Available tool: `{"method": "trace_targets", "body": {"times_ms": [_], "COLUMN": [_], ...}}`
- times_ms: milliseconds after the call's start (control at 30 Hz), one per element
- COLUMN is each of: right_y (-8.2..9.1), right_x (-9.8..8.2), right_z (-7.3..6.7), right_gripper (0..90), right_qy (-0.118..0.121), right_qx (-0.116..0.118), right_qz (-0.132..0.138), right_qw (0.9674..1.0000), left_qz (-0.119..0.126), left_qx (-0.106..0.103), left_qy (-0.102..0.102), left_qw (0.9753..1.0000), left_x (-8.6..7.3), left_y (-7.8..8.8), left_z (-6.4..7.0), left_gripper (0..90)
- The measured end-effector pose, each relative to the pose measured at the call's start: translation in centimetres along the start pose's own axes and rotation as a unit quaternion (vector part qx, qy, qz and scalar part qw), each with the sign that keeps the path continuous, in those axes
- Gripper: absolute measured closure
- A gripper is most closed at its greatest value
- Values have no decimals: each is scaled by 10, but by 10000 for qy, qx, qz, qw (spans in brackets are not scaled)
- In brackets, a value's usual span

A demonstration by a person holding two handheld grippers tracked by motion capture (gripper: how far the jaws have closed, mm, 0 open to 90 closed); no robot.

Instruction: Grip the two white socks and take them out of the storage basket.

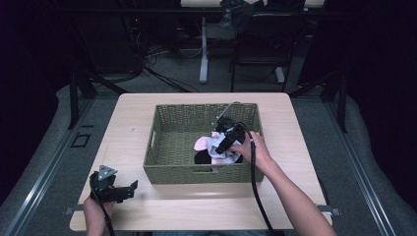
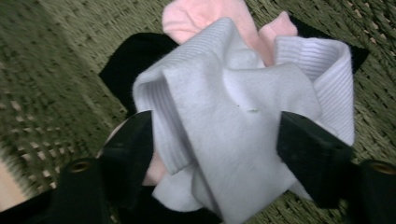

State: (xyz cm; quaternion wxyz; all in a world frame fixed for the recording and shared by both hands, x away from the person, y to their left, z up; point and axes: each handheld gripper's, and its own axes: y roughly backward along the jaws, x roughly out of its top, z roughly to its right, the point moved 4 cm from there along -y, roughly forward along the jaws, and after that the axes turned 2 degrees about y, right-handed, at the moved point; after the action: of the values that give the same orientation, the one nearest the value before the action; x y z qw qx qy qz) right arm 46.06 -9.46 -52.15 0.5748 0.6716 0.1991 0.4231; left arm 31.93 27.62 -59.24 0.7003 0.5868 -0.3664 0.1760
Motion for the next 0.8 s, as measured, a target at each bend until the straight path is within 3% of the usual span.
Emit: {"method": "trace_targets", "body": {"times_ms": [67,100,133,233,367,500,533,633,800], "right_y": [-3,-5,-5,-6,0,9,13,22,35], "right_x": [1,1,1,-1,-2,-4,-4,-5,-6], "right_z": [0,1,1,4,7,9,12,17,24], "right_gripper": [401,495,495,670,827,872,877,884,885], "right_qy": [-37,-47,-47,-121,-148,-293,-231,-308,-501], "right_qx": [-35,-67,-67,-110,-118,-141,-149,-138,-3], "right_qz": [-28,-123,-123,-176,-45,237,172,350,626], "right_qw": [10000,9999,9999,9997,9998,9992,9995,9988,9968], "left_qz": [-4,1,0,-9,-6,44,30,10,17], "left_qx": [3,2,9,9,22,60,69,63,70], "left_qy": [-1,4,12,9,-5,20,11,4,10], "left_qw": [10000,10000,10000,10000,10000,10000,10000,10000,10000], "left_x": [0,0,0,0,0,0,0,0,0], "left_y": [0,0,0,0,0,1,1,1,1], "left_z": [0,0,0,0,0,0,0,0,-1], "left_gripper": [2,2,2,3,3,3,3,3,3]}}
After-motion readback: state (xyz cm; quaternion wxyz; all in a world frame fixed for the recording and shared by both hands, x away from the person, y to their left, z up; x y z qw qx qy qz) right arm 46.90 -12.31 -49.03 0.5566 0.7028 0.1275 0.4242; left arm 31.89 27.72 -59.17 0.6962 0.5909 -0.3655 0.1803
